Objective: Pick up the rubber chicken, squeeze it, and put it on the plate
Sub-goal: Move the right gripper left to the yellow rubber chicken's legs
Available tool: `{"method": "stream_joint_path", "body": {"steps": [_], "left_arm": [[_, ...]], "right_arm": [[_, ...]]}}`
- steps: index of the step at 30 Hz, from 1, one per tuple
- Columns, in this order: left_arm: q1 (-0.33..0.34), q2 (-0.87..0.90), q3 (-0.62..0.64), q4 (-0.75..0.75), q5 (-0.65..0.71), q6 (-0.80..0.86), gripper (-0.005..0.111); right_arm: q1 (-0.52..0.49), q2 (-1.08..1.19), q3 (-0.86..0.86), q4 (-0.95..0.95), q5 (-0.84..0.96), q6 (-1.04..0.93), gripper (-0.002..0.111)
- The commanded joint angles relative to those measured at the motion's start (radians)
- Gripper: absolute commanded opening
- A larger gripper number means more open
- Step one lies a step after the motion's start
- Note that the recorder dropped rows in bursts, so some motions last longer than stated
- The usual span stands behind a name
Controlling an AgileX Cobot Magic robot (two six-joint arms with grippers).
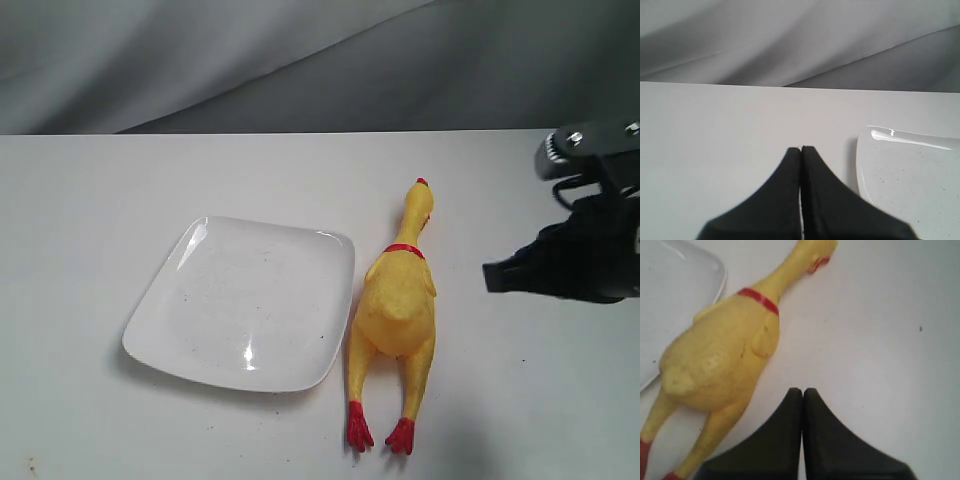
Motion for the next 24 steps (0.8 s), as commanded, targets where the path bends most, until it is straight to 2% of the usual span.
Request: {"method": "stream_joint_path", "body": {"steps": [1,4,6,7,8,11,17,24], "left_arm": [[0.001,-0.004,0.005,0.001,0.002,-0.004,0.000],[0.001,-0.004,0.005,0.001,0.002,-0.004,0.000],[0.001,-0.004,0.005,0.001,0.002,-0.004,0.000],[0.001,-0.004,0.005,0.001,0.002,-0.004,0.000],[0.001,-0.004,0.005,0.001,0.002,-0.004,0.000],[0.001,-0.004,0.005,0.001,0.002,-0.004,0.000],[0.001,-0.004,0.005,0.001,0.002,-0.004,0.000],[0.001,-0.004,0.005,0.001,0.002,-0.004,0.000]], "right_arm": [[0.041,0.149,-0.008,-0.012,-0.040,-0.029,0.000],[0.050,0.237,-0.008,-0.016,-0.070,-0.045,0.002],[0.050,0.290,-0.008,-0.016,-0.073,-0.046,0.015],[0.050,0.317,-0.008,-0.007,-0.077,-0.047,0.029],[0.050,0.331,-0.008,-0.004,-0.079,-0.048,0.037],[0.050,0.351,-0.008,-0.002,-0.097,-0.050,0.051],[0.070,0.357,-0.008,0.067,-0.110,-0.054,0.051],[0.220,0.357,-0.008,0.067,-0.110,-0.054,0.051]]}}
